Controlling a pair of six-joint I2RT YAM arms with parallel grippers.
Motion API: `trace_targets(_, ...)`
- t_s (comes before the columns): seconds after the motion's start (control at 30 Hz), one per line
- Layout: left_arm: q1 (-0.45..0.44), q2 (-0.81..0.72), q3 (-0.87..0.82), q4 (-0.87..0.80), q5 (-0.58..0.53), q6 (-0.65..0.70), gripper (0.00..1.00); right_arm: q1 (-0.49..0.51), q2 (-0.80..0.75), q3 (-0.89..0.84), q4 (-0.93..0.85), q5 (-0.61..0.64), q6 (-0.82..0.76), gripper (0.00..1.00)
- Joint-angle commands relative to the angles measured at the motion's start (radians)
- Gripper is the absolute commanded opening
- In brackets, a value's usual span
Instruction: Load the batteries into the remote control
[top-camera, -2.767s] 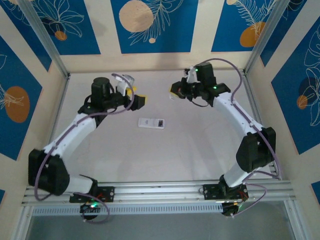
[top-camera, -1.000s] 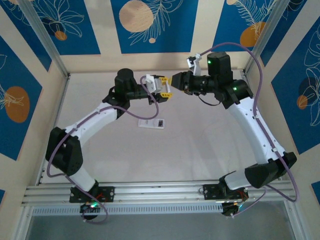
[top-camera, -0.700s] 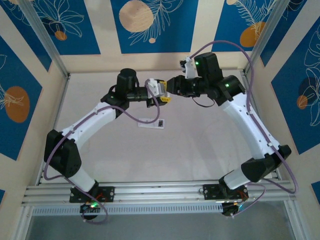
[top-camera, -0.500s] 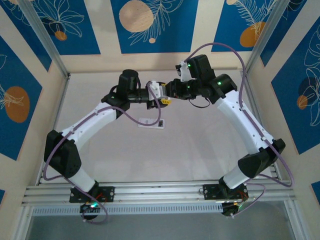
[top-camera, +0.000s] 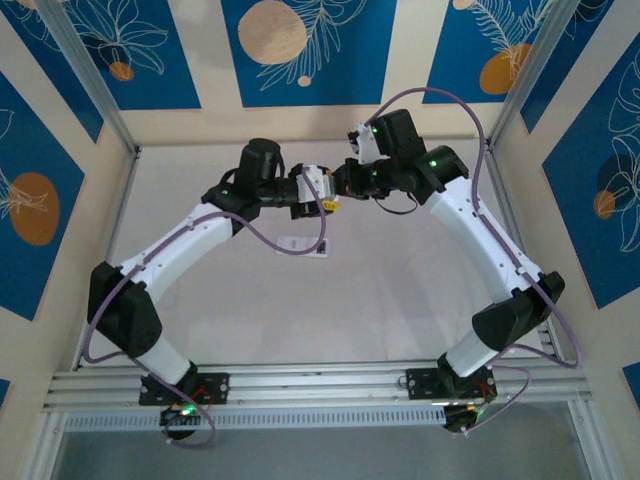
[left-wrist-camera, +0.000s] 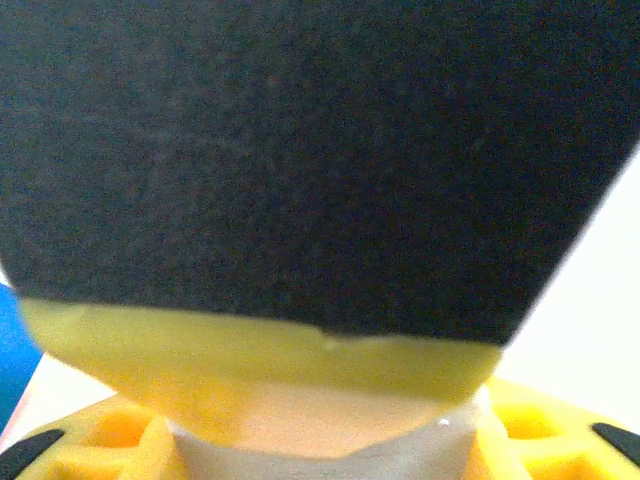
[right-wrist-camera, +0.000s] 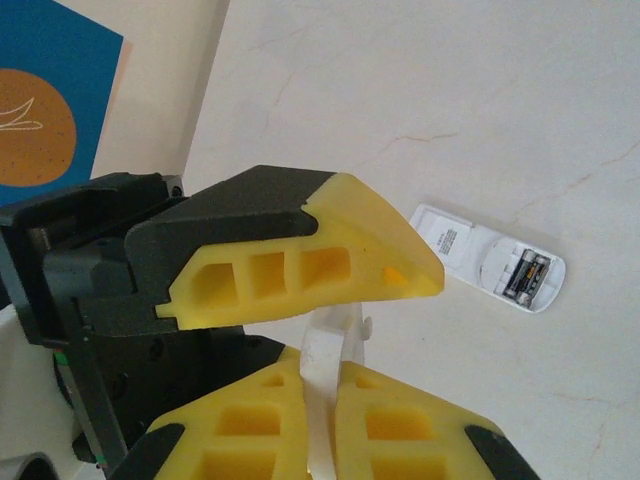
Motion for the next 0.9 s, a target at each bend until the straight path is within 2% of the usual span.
trace_targets(0.0,-0.025,-0.012,0.052,-0.022,-0.024,0.073,0.32,-0.006,0.037,0.022,-0.051,-0.013,0.016,0.12)
trace_targets(0.17,-0.028,-0.016,0.054,-0.027,-0.019,0.074,0.32,-0.017,0.051,0.018,-0.059,-0.004,0.011,0.19)
trace_targets(0.4,-0.030,-0.013,0.052,-0.019,-0.014,0.068,0.31,-0.020,0.054,0.004,-0.050,-0.005,0.008,0.13)
trace_targets(0.63,-0.033,-0.005,0.069,-0.021,-0.003,0.067,0.31,-0.022,0.069,-0.009,-0.042,-0.027,0.008,0.20)
trace_targets(0.87,-0.032,-0.009,0.055,-0.026,-0.010,0.076,0.31,-0.023,0.077,-0.010,-0.042,-0.021,0.006,0.09)
